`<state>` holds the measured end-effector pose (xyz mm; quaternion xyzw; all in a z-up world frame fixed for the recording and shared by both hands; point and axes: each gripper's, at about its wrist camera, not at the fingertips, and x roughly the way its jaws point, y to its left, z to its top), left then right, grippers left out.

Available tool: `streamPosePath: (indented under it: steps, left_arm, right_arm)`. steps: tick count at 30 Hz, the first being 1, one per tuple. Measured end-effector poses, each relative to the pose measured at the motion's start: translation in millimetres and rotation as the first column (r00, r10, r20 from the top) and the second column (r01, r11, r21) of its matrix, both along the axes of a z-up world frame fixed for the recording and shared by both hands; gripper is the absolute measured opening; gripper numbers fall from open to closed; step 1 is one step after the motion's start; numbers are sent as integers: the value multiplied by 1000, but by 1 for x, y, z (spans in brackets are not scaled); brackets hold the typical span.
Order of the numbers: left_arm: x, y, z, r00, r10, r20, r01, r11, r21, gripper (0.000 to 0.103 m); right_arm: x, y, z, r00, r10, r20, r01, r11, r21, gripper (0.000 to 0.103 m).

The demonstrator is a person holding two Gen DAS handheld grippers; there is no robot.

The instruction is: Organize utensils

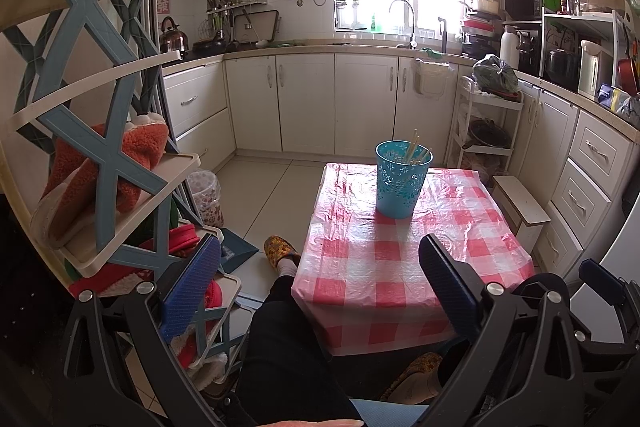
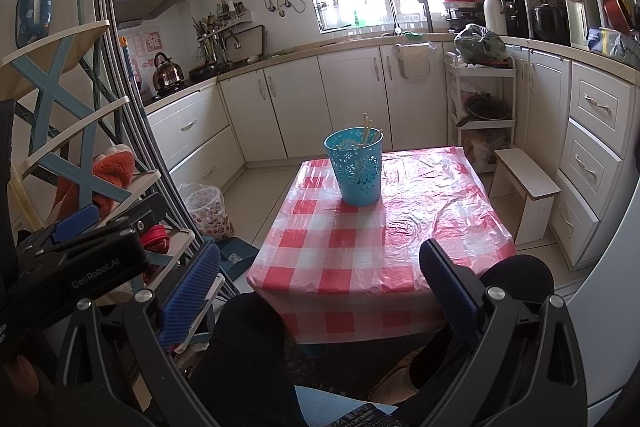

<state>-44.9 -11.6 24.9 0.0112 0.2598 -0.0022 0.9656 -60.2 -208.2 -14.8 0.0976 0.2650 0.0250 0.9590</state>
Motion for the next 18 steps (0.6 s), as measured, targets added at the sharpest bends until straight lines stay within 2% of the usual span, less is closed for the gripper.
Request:
streamPosePath:
  steps: [18]
  left_arm:
    - [-1,0,-1,1000,-2,-1,2,1000,2,95]
  right_arm:
    - [0,1,0,1000,0,1,0,1000,0,96]
